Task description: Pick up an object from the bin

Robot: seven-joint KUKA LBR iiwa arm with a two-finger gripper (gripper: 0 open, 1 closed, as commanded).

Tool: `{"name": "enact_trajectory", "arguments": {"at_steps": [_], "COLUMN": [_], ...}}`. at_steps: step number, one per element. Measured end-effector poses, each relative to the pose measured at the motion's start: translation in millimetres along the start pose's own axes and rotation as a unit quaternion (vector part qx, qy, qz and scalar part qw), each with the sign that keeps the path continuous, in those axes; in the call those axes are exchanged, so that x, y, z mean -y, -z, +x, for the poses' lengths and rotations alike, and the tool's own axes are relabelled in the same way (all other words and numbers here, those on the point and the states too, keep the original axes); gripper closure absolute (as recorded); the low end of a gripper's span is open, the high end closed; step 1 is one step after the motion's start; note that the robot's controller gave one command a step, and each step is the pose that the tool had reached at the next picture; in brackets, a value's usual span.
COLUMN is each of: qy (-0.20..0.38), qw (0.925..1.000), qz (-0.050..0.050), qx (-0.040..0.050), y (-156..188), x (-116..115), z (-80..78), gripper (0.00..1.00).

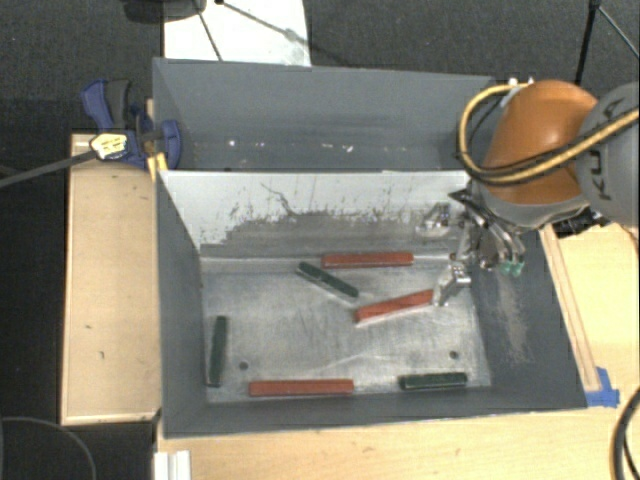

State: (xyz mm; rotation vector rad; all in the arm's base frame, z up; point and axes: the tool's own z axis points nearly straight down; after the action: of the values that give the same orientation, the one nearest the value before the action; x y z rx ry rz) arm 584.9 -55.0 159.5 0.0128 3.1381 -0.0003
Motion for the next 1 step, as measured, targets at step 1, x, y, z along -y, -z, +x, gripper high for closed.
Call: {"name": "enact_trajectory", "arguments": {"at_steps": [1], "qy": [0.0], "qw": [1.0], "qz": [0.0], "qx": [0.0], "y": [0.0], "x": [0.0], "z": [0.0], "gripper": [0.0]}}
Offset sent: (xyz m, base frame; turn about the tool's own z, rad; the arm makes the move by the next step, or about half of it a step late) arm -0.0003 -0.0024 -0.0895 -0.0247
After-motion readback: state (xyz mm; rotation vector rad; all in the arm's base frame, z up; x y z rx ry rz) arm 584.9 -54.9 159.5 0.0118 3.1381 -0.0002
